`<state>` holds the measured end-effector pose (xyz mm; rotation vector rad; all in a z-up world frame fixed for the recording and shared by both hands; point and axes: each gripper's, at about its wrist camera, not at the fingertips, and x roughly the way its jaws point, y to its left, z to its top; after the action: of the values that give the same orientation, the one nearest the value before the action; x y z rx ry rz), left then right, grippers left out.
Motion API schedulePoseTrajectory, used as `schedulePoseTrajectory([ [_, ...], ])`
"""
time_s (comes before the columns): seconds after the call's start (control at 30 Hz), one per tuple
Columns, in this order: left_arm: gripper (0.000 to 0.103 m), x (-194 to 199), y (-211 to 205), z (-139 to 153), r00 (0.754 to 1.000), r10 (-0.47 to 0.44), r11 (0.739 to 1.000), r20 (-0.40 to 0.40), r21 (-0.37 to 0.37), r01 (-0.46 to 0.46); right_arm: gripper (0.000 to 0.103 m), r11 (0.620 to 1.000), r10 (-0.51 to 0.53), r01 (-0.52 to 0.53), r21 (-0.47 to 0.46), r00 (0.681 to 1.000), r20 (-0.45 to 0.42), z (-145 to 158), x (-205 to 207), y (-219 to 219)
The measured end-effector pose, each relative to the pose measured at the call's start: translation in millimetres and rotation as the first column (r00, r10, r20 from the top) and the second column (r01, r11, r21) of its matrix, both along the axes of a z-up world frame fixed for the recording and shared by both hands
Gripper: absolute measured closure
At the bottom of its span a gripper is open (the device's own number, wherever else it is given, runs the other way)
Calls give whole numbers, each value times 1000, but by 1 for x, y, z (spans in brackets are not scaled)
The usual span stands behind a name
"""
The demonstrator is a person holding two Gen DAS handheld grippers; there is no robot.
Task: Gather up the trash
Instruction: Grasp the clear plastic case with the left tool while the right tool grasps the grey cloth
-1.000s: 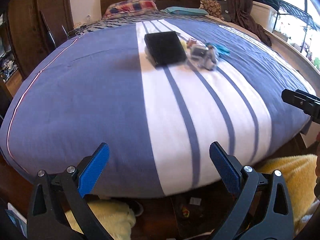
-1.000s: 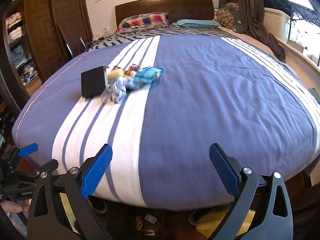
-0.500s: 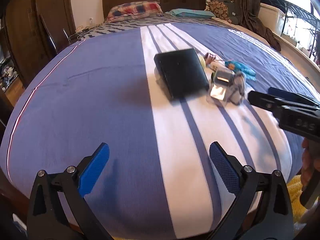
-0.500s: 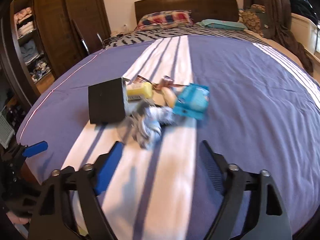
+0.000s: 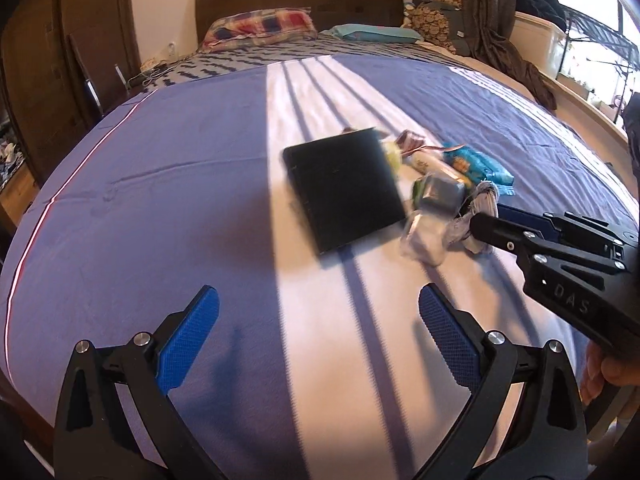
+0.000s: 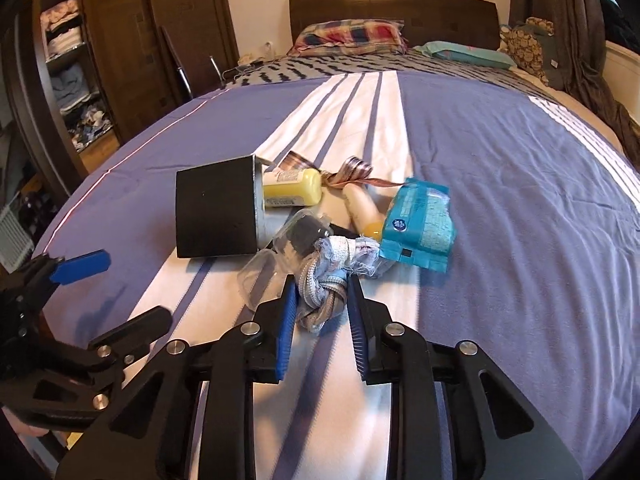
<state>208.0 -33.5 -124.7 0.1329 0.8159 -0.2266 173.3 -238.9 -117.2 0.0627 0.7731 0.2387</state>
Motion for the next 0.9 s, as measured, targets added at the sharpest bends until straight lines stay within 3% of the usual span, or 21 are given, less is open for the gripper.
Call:
schedulePoseTrajectory([
  [0.17, 12, 2, -24, -5, 998, -63, 998, -12, -1, 63, 78, 998, -54, 55, -13, 998, 37, 14, -12, -24],
  [0.23, 21, 5, -35, -11, 995, -100, 995, -29, -18, 99, 78, 997, -74, 75, -18, 996, 40, 16, -15, -35],
  [0.3, 44, 12, -42, -16, 990, -127, 991, -54, -39, 125, 78, 996, -85, 86, -21, 996, 37, 16, -15, -43],
  [0.37, 51, 18, -49, -22, 986, -148, 988, -74, -56, 145, 78, 995, -93, 94, -22, 995, 31, 13, -16, -47],
  [0.6, 53, 44, -66, -28, 985, -158, 986, -70, -68, 153, 78, 996, -89, 89, -12, 996, 9, 4, -14, -53],
  [0.63, 55, 46, -68, -27, 984, -161, 985, -69, -68, 157, 78, 996, -88, 88, -11, 996, 7, 3, -15, -53],
  [0.67, 67, 46, -68, -27, 984, -166, 985, -69, -69, 161, 78, 996, -87, 87, -8, 996, 7, 4, -15, -53],
  [0.9, 68, 24, -55, -16, 989, -144, 987, -35, -74, 141, 78, 997, -71, 72, -13, 997, 21, 10, -29, -45],
])
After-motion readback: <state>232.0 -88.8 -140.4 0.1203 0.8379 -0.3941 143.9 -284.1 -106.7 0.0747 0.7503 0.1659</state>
